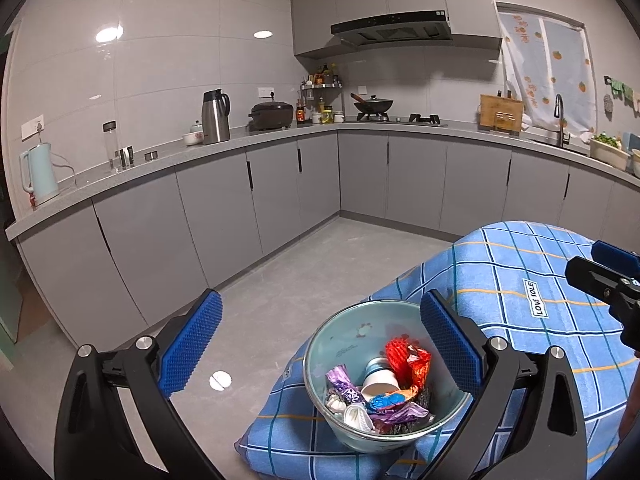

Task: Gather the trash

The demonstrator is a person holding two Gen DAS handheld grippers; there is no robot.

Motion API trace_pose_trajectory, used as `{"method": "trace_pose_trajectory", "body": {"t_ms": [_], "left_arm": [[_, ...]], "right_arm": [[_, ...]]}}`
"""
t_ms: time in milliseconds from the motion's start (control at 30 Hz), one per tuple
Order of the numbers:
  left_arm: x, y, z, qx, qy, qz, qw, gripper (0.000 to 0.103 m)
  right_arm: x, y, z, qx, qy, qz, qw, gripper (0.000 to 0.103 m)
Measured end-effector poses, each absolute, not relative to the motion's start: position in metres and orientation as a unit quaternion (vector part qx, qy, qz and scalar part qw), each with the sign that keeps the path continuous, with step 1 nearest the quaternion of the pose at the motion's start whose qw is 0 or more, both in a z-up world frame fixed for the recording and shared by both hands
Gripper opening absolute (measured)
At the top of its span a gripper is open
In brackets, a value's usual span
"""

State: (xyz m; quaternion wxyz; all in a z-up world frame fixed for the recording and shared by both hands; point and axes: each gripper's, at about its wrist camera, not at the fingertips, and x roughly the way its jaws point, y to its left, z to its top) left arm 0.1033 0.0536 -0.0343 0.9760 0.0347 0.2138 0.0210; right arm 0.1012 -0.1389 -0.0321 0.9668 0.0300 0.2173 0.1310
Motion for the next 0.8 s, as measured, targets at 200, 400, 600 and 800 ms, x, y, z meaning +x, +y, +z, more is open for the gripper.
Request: {"method": "trace_pose_trajectory", "body": {"t_ms": [200, 400, 600, 800], "left_arm": [[0.1046, 0.0521, -0.0358, 0.043, 0.214, 0.039, 0.975, 0.098], [0.1062, 0.0547, -0.0372, 0.047, 0.215, 0.055, 0.974, 0.098], [0.1063, 0.0547, -0.0396, 0.050, 0.217, 0.053, 0.973, 0.098], [0.1052, 0.0540, -0.0375, 0.045, 0.215, 0.043, 0.975, 0.098]], "right_arm": [[0.0997, -0.1374, -0.0317, 0.028, 0.213, 0.130, 0.968, 0.072], [0.0995, -0.1371, -0.0319, 0.028, 0.214, 0.130, 0.968, 0.072], [0.0996, -0.1373, -0.0319, 0.029, 0.214, 0.129, 0.968, 0.072], [0.0986, -0.1390, -0.0324, 0.029, 0.212, 0.128, 0.968, 0.072]]}}
